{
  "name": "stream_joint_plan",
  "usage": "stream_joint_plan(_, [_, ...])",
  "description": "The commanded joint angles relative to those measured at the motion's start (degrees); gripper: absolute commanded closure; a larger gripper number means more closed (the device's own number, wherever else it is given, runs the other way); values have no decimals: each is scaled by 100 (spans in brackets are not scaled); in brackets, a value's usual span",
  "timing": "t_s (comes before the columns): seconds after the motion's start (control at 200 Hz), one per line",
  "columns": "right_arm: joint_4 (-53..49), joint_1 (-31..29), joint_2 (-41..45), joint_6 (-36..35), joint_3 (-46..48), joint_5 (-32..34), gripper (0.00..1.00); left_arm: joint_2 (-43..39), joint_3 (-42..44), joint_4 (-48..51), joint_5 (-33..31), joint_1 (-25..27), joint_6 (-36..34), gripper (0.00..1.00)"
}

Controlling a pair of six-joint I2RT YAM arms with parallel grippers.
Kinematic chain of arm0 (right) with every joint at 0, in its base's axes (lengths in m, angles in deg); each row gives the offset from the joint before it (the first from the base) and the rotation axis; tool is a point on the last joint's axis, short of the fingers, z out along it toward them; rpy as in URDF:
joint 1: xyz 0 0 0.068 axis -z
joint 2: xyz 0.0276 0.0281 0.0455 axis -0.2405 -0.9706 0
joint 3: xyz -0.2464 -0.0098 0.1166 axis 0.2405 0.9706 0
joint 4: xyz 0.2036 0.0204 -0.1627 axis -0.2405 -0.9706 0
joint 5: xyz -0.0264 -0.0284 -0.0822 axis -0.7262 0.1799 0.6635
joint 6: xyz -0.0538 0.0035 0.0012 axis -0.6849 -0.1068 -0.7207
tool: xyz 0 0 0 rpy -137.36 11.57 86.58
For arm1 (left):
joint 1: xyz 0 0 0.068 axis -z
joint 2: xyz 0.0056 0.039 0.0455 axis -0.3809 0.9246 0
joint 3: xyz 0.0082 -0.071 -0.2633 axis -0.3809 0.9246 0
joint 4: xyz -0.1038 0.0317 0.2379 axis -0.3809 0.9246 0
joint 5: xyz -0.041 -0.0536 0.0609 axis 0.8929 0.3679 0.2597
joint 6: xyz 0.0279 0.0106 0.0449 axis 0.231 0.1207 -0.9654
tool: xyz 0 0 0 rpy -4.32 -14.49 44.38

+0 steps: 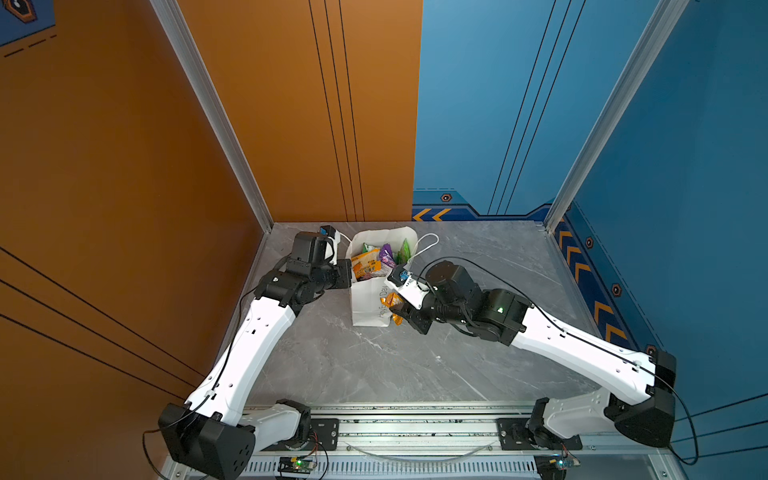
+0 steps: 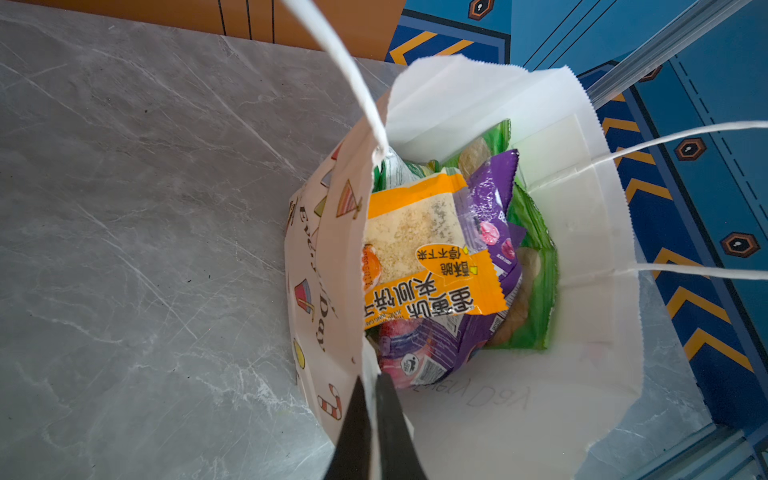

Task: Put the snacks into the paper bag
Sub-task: 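Lift the orange packet and carry it over the paper bag opening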

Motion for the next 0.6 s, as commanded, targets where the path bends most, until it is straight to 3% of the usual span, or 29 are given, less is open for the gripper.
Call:
stream_joint_plan(0.0, [171, 34, -21, 193, -490, 453, 82, -127, -45, -273, -140, 67, -169, 100])
stream_joint_plan(0.591, [-466, 432, -2127, 241, -3069, 779, 82, -145, -48, -275, -100, 79, -151, 100])
